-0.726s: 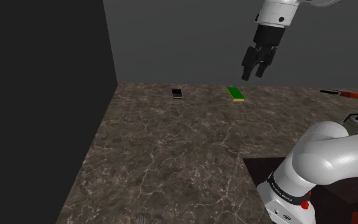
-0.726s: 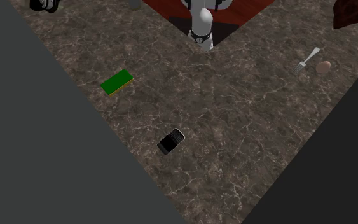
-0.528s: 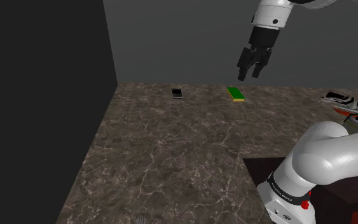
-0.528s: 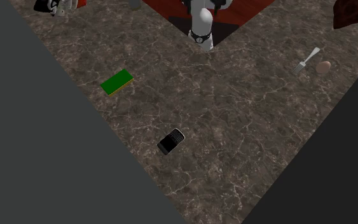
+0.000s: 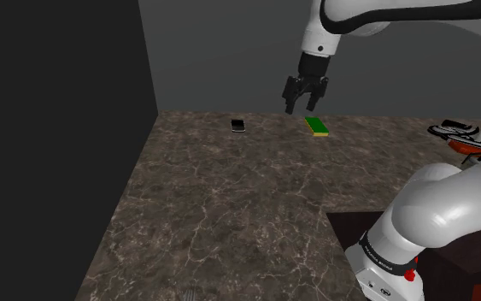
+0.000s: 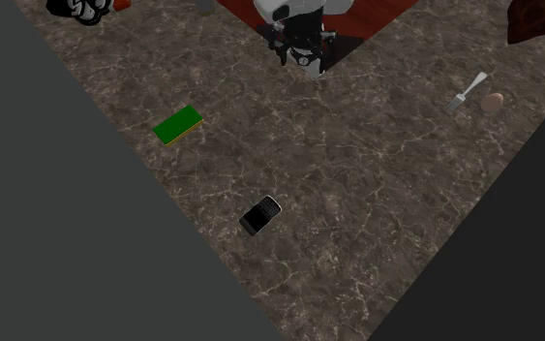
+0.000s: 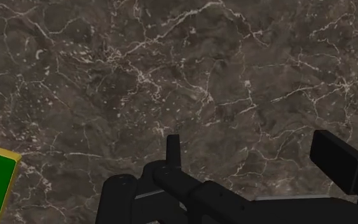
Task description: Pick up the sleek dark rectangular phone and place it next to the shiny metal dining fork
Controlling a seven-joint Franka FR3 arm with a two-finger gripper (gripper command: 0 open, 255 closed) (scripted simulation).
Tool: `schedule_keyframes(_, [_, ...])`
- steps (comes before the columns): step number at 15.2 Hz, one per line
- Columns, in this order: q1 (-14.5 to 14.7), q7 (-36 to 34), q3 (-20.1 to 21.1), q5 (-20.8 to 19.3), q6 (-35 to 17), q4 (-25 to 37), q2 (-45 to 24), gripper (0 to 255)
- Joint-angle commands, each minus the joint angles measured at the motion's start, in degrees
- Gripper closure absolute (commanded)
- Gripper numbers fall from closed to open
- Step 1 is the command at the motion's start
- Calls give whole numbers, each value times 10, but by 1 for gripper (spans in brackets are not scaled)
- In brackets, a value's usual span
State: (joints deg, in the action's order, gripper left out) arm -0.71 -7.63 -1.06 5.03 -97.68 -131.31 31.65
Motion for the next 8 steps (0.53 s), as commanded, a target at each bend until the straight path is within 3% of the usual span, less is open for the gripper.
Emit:
schedule_keyframes(1, [-2,-11,3,1,-27,17,-41,0])
schedule_keyframes(8, [-9,-47,9,2,-112,81,-185,0])
